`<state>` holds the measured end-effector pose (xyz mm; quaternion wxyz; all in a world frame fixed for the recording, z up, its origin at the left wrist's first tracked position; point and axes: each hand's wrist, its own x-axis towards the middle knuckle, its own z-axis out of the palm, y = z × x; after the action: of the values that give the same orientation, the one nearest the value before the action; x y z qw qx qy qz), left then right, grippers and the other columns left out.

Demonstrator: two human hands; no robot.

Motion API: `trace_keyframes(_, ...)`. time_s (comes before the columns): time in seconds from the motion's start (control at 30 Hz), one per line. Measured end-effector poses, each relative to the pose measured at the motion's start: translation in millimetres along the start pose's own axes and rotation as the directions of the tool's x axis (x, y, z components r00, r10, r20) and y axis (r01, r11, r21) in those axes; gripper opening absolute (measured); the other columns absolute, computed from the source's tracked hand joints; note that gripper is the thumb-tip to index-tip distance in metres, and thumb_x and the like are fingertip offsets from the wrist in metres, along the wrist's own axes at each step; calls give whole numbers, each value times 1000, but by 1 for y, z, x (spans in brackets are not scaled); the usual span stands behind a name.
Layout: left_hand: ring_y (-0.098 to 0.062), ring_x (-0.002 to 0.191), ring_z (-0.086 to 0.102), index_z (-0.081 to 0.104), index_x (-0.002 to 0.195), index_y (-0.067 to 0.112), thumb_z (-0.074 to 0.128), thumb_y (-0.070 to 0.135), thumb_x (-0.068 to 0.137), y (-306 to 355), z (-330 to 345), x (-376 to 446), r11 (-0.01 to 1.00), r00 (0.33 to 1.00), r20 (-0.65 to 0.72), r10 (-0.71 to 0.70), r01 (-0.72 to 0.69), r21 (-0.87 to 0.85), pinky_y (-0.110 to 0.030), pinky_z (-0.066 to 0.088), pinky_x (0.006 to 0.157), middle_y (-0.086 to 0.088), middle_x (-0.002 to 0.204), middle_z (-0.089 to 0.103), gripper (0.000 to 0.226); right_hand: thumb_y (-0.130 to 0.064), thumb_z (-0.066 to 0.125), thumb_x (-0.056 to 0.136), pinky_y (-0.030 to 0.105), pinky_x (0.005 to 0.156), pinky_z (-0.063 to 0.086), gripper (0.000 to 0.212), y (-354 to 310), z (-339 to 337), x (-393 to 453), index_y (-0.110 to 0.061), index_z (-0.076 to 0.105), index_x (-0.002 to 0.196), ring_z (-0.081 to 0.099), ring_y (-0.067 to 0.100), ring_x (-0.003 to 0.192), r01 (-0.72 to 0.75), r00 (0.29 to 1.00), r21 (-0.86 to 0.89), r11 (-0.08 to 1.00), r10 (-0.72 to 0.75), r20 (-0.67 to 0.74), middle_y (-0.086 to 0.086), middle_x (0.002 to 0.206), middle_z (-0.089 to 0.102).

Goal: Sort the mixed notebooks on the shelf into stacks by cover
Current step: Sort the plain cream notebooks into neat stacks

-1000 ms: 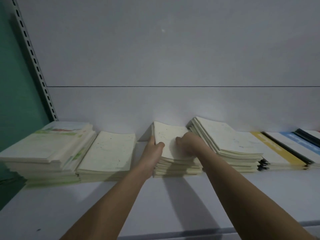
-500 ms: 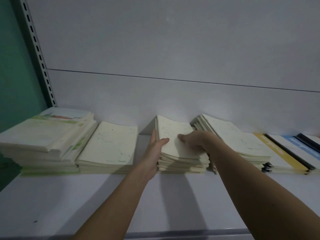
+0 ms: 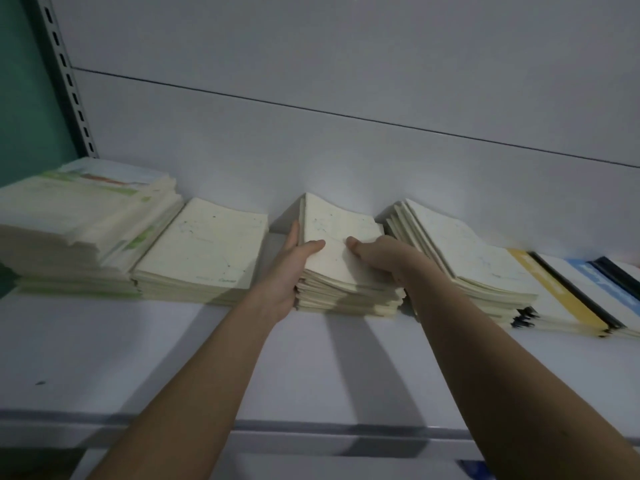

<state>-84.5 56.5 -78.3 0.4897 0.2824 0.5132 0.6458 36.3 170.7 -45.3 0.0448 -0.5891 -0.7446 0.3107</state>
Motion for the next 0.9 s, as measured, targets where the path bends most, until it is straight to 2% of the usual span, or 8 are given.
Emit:
trace_keyframes(0.13, -18, 129, 50, 13, 154, 38, 53, 32, 98, 13, -1, -10, 996, 1000, 12, -3, 2, 87, -38, 45, 101, 6, 151, 42, 69, -51, 33, 101, 35, 91, 41, 69, -4, -7, -20, 7, 40, 139, 50, 36, 124, 73, 997, -121, 990, -76, -22, 21, 140, 49)
trace_keyframes(0.23, -10, 144, 24, 18, 154, 34, 53, 36, 97, 39, -17, -25, 970, 993, -24, 116, -109, 216, -27, 25, 108, 13, 159, 21, 68, -42, 39, 102, 37, 93, 41, 60, -22, -19, -49, 3, 36, 141, 49, 36, 124, 229, 927, -274, 934, -294, -231, 22, 140, 46)
trace_keyframes(0.33, -3, 138, 34, 36, 149, 33, 55, 31, 97, 67, -48, -51, 883, 956, -44, 291, -251, 396, -22, 26, 103, 12, 152, 36, 55, -35, 44, 101, 37, 97, 41, 47, -54, -8, -85, -10, 41, 140, 52, 30, 120, 536, 737, -175, 826, -558, -381, 13, 136, 51)
trace_keyframes(0.47, -3, 119, 55, 58, 131, 21, 54, 10, 97, 66, -104, -95, 772, 877, -142, 458, -314, 553, -17, 41, 96, 10, 126, 62, 37, -38, 49, 98, 33, 99, 43, 39, -86, 67, -112, -20, 54, 133, 55, 17, 117, 761, 612, -106, 640, -762, -210, 0, 128, 59)
trace_keyframes(0.57, -12, 97, 67, 69, 103, 22, 53, 4, 95, 37, -146, -122, 800, 876, -221, 428, -253, 544, -30, 54, 85, 8, 96, 73, 26, -51, 49, 96, 34, 106, 33, 56, -105, 132, -108, -17, 46, 140, 41, 20, 134, 760, 594, -223, 611, -792, -144, 2, 146, 46)
trace_keyframes(0.67, -15, 93, 66, 69, 93, 24, 51, 4, 96, 19, -181, -132, 779, 866, -270, 421, -192, 596, -28, 57, 69, 8, 95, 71, 28, -66, 44, 89, 44, 117, 17, 80, -115, 172, -97, -17, 27, 150, 19, 26, 146, 662, 676, -369, 653, -732, -84, 4, 159, 23)
trace_keyframes(0.77, -18, 90, 65, 67, 95, 19, 51, 5, 96, 15, -195, -135, 812, 839, -339, 426, -188, 553, -20, 56, 61, 4, 98, 68, 21, -55, 50, 89, 41, 101, 33, 56, -111, 185, -96, -20, 46, 133, 42, 24, 128, 607, 638, -477, 635, -748, -183, 1, 138, 49)
trace_keyframes(0.9, -22, 76, 66, 66, 96, 9, 50, 17, 99, 27, -193, -141, 931, 921, -302, 245, -136, 340, -29, 59, 62, -13, 96, 70, 19, -34, 46, 92, 37, 81, 44, 34, -103, 181, -119, -18, 65, 114, 61, 27, 105, 636, 561, -427, 643, -765, -316, 2, 112, 67)
